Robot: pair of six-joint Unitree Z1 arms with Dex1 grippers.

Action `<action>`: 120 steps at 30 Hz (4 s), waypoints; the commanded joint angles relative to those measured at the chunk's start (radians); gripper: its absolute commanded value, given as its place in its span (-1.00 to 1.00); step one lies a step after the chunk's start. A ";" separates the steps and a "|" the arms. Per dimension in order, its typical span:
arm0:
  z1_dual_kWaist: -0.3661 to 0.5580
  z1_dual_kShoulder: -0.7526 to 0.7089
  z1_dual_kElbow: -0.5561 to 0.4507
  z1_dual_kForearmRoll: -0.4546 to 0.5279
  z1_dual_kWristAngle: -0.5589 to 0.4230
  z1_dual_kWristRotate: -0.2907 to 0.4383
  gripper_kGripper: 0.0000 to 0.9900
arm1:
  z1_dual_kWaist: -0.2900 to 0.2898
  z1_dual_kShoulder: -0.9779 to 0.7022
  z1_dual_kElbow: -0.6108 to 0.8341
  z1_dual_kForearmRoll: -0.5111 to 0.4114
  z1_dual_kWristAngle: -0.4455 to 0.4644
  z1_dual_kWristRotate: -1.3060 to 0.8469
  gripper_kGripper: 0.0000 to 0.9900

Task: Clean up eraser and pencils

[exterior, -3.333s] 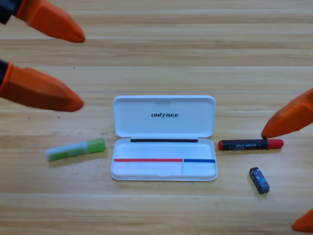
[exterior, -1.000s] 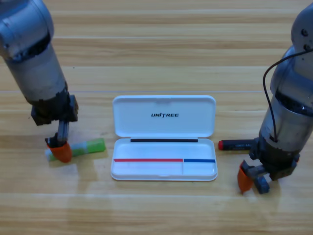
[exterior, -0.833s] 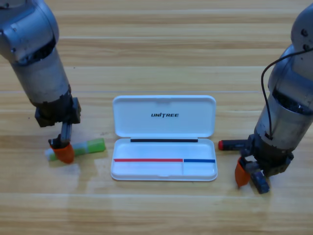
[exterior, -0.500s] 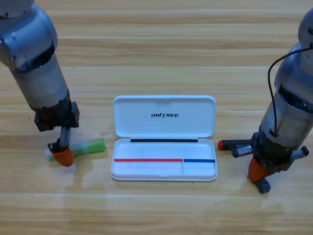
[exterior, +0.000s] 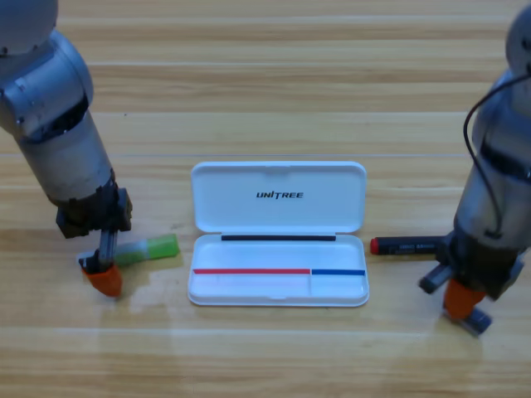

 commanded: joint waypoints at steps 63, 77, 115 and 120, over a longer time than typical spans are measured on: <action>0.023 -0.233 -0.203 0.276 0.119 -0.009 -1.00 | 0.126 0.321 -0.571 0.271 0.022 -0.761 -0.01; -0.132 -0.170 -0.331 0.322 0.122 -0.092 -1.00 | 0.102 -0.044 -0.355 0.343 0.020 -0.763 0.66; -0.339 0.252 -0.528 0.356 -0.042 -0.144 -1.00 | -0.157 0.264 -0.346 0.092 0.029 -1.106 0.97; -0.338 0.263 -0.534 0.354 -0.044 -0.144 -1.00 | -0.157 0.292 -0.367 0.090 0.011 -1.119 0.80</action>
